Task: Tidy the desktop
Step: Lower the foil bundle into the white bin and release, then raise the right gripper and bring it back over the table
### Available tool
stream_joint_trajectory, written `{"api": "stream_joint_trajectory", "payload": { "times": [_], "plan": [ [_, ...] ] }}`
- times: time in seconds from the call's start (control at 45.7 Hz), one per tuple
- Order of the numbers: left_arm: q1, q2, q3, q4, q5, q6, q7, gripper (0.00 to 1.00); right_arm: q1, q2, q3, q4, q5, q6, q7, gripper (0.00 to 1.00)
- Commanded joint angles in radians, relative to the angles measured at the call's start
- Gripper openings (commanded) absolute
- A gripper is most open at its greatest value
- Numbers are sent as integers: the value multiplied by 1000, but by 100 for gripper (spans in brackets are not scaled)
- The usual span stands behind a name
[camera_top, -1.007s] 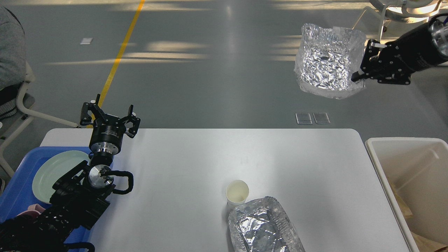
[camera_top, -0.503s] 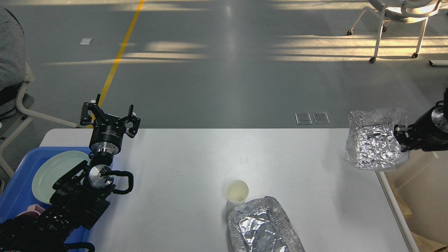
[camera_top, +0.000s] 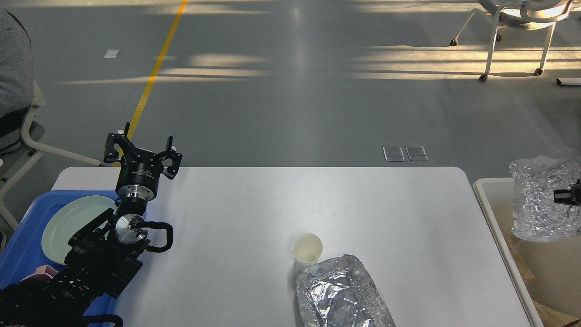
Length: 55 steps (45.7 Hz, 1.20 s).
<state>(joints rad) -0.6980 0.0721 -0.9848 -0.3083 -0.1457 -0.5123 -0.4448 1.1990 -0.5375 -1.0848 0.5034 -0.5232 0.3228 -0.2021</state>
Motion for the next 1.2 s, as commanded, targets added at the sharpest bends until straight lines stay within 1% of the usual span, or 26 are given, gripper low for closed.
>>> {"api": "stream_joint_trajectory", "payload": {
  "times": [0.0, 0.044, 0.109, 0.131, 0.197, 0.241, 0.263, 0.306, 0.328, 0.35, 0.438, 0.591, 0.7, 0.766, 0.875, 0.985, 1.182],
  "plan": [
    [0, 0, 0, 0, 0, 0, 0, 100, -44, 11, -9, -17, 2, -50, 0, 0],
    [0, 0, 0, 0, 0, 0, 0, 100, -52, 13, -9, -17, 2, -59, 0, 0],
    [0, 0, 0, 0, 0, 0, 0, 100, -58, 13, -9, -16, 3, -76, 0, 5],
    [0, 0, 0, 0, 0, 0, 0, 100, -58, 13, -9, -16, 3, -77, 0, 8],
    [0, 0, 0, 0, 0, 0, 0, 100, -58, 13, -7, -16, 5, -79, 0, 21],
    [0, 0, 0, 0, 0, 0, 0, 100, -56, 13, -7, -14, 6, -79, 0, 27],
    [0, 0, 0, 0, 0, 0, 0, 100, -56, 13, -6, -14, 6, -79, 0, 33],
    [0, 0, 0, 0, 0, 0, 0, 100, -56, 13, -4, -16, 8, -79, 0, 53],
    [0, 0, 0, 0, 0, 0, 0, 100, -56, 11, -3, -14, 9, -79, 0, 60],
    [0, 0, 0, 0, 0, 0, 0, 100, -55, 13, -1, -14, 9, -79, 0, 62],
    [0, 0, 0, 0, 0, 0, 0, 100, -52, 11, 3, -14, 9, -79, 0, 68],
    [0, 0, 0, 0, 0, 0, 0, 100, -39, 10, 22, -13, 11, -79, 1, 81],
    [0, 0, 0, 0, 0, 0, 0, 100, 5, 13, 66, 4, 12, -74, 0, 89],
    [0, 0, 0, 0, 0, 0, 0, 100, 63, 13, 85, 44, 22, -68, 1, 91],
    [0, 0, 0, 0, 0, 0, 0, 100, 203, 4, 86, 177, 77, -62, 1, 95],
    [0, 0, 0, 0, 0, 0, 0, 100, 348, 5, 83, 297, 170, 7, 1, 95],
    [0, 0, 0, 0, 0, 0, 0, 100, 606, 25, 105, 455, 302, 209, 1, 95]
  ]
}}
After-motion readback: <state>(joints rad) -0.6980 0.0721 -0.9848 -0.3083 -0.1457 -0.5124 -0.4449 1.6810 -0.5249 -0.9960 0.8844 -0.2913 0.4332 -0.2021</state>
